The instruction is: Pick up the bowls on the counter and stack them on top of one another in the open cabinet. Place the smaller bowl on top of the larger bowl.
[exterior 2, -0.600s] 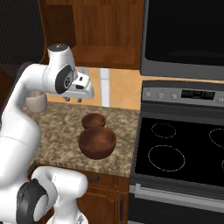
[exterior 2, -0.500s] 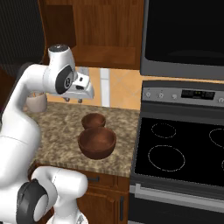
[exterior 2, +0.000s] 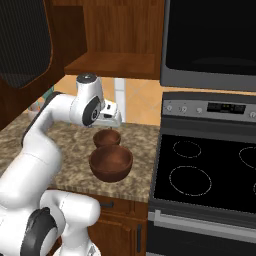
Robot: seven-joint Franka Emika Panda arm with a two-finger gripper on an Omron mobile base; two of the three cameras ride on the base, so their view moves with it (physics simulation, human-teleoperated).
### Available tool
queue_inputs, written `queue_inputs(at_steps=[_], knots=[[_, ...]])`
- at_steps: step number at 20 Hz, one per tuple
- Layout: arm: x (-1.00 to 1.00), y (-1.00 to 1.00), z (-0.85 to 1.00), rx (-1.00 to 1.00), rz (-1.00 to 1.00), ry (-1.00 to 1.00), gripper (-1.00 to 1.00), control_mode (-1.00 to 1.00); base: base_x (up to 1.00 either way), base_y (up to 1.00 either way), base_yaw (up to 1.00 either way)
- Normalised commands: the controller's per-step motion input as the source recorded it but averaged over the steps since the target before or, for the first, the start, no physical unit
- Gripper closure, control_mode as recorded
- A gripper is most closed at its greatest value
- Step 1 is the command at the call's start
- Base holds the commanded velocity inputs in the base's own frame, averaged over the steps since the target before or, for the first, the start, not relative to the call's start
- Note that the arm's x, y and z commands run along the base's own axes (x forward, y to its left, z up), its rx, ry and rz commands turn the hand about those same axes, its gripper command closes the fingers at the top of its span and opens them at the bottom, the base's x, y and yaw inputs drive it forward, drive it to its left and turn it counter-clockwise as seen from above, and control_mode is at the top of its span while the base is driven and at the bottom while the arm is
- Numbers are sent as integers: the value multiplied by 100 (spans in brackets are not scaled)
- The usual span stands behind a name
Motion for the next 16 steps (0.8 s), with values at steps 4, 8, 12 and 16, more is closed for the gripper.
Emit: queue_inputs(at_steps=[4,8,12,16], knots=[[64,-42,-81,1,0,0,-100,-100,0,0,0],[75,0,-38,2,0,2,-100,-100,0,0,0],[56,0,-3,0,0,0,-100,-100,0,0,0],[40,0,-14,0,0,0,-100,-100,0,0,0]])
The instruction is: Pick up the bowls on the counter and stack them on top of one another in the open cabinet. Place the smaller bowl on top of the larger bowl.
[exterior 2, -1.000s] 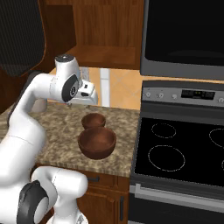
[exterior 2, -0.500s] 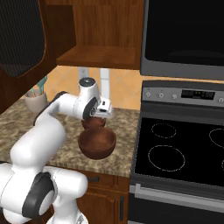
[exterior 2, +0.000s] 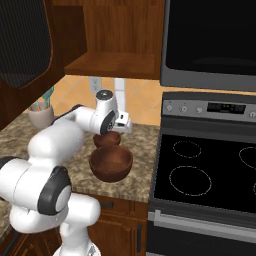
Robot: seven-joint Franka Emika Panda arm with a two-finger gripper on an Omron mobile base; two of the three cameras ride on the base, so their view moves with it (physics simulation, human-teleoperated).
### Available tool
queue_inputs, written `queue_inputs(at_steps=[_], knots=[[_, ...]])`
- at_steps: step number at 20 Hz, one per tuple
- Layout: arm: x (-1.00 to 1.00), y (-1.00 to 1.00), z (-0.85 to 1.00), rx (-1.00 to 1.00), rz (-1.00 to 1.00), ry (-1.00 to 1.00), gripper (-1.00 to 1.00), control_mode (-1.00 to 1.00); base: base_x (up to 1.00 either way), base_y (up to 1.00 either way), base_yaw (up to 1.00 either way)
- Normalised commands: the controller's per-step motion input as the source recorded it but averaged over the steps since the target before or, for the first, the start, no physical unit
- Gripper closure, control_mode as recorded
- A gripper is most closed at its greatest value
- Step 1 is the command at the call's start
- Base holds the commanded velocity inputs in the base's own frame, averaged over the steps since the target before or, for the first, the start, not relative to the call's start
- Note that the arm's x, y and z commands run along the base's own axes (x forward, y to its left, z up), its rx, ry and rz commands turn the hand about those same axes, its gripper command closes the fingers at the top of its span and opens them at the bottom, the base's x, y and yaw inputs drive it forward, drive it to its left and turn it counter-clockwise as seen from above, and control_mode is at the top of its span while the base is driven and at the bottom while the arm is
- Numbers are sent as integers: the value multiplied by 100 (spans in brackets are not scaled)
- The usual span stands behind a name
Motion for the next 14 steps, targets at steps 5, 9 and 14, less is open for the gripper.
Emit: queue_inputs(at_steps=[5,9,14], knots=[[22,0,-29,4,0,0,-100,-100,0,0,0],[22,6,-47,7,0,2,-100,-100,0,0,0],[26,15,-52,1,0,6,-100,-100,0,0,0]])
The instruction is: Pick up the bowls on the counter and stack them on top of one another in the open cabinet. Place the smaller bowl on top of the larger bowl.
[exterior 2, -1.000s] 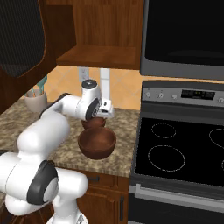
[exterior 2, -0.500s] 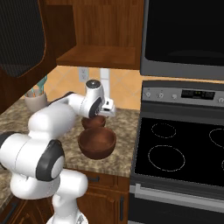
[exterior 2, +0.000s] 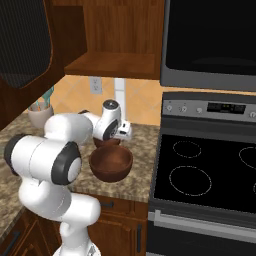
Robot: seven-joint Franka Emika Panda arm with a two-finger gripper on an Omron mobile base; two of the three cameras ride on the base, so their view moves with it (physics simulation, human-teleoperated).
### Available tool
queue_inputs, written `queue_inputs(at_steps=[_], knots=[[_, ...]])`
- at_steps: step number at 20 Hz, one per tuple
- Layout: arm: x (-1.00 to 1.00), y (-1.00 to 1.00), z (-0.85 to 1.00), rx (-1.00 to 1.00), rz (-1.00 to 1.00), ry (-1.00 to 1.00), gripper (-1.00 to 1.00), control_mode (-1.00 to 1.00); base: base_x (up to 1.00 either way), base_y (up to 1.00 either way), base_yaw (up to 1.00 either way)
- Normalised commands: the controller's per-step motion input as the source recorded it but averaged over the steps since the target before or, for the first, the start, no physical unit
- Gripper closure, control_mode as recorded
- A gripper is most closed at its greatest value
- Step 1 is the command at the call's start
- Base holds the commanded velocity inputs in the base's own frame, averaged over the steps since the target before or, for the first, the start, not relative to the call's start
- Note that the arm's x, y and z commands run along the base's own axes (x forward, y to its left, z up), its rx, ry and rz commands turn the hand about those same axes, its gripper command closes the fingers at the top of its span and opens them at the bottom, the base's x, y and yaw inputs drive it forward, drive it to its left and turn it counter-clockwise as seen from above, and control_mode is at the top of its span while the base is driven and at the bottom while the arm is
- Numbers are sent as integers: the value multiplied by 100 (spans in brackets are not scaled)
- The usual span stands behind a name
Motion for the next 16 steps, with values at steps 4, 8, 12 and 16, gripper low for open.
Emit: queue_inputs(at_steps=[4,8,12,16], knots=[[36,22,-42,0,0,6,-100,-100,0,0,0],[44,2,-29,0,0,3,-100,-100,0,0,0],[44,0,-21,0,0,1,-100,-100,0,0,0],[36,0,-27,0,0,0,-100,-100,0,0,0]])
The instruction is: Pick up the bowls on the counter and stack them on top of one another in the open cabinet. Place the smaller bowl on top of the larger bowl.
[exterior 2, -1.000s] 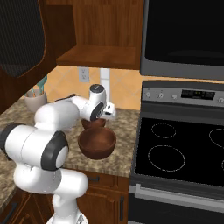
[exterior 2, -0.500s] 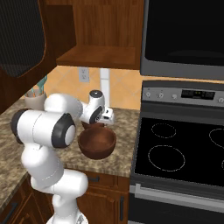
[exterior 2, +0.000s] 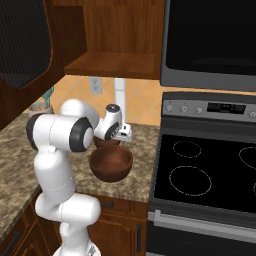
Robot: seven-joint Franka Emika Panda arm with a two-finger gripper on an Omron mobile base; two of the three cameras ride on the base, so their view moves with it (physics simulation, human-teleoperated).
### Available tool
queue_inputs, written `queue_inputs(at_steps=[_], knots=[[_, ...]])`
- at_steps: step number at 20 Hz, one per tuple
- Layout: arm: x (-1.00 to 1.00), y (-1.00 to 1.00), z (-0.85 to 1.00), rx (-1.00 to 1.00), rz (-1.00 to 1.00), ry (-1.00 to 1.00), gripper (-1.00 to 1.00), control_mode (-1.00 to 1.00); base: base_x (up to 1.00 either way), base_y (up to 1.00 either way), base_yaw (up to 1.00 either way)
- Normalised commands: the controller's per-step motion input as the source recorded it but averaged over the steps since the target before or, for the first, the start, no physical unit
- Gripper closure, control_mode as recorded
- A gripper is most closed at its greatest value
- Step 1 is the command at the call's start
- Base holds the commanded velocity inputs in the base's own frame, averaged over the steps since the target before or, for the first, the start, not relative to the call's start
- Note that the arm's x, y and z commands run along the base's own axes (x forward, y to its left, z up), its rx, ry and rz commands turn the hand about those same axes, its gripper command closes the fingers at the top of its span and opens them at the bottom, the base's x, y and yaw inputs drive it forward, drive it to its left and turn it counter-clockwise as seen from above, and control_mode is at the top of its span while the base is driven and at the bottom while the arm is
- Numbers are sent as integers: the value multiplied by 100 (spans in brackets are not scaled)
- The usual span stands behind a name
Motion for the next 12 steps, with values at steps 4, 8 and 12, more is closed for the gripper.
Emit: queue_inputs(at_steps=[4,8,12], knots=[[27,0,-34,0,0,0,-100,-100,0,0,0],[26,0,-36,0,0,0,-100,-100,0,0,0],[33,0,-28,0,0,0,100,-100,0,0,0]])
